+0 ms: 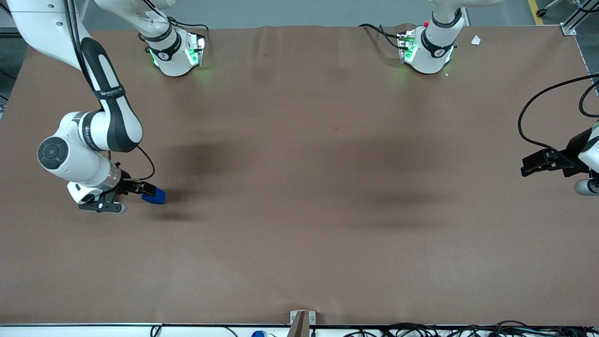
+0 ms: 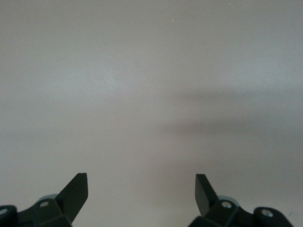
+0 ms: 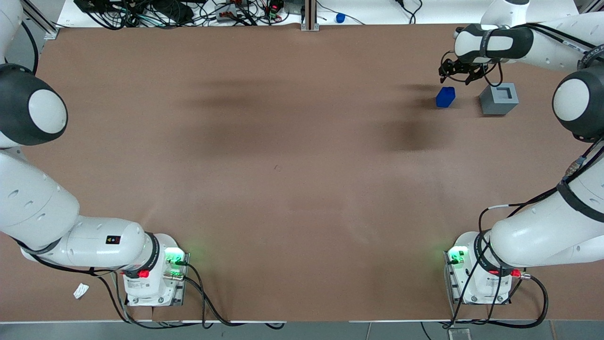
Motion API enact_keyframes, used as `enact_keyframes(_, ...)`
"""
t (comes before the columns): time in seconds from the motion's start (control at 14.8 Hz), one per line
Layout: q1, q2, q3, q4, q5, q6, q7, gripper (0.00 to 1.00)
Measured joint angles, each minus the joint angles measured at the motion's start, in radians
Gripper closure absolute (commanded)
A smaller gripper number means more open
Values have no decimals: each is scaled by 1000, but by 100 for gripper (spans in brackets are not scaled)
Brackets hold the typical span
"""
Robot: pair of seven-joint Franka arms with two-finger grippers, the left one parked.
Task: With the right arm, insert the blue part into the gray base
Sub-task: 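Lower the right gripper around the blue cube and close on it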
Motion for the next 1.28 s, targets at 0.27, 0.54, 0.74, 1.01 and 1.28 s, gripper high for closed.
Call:
enact_keyframes(0.27,10,18,1,-4,5,16,1,0)
enact_keyframes(0.54,11,36,0,-12,5,61,0,0)
enact_keyframes(0.74,10,52,-5,-29,5,101,-11,0)
enact_keyframes(1.01,5,60,-10,-30,5,107,-22,15)
enact_keyframes(1.28,5,60,-10,-30,5,106,-22,34)
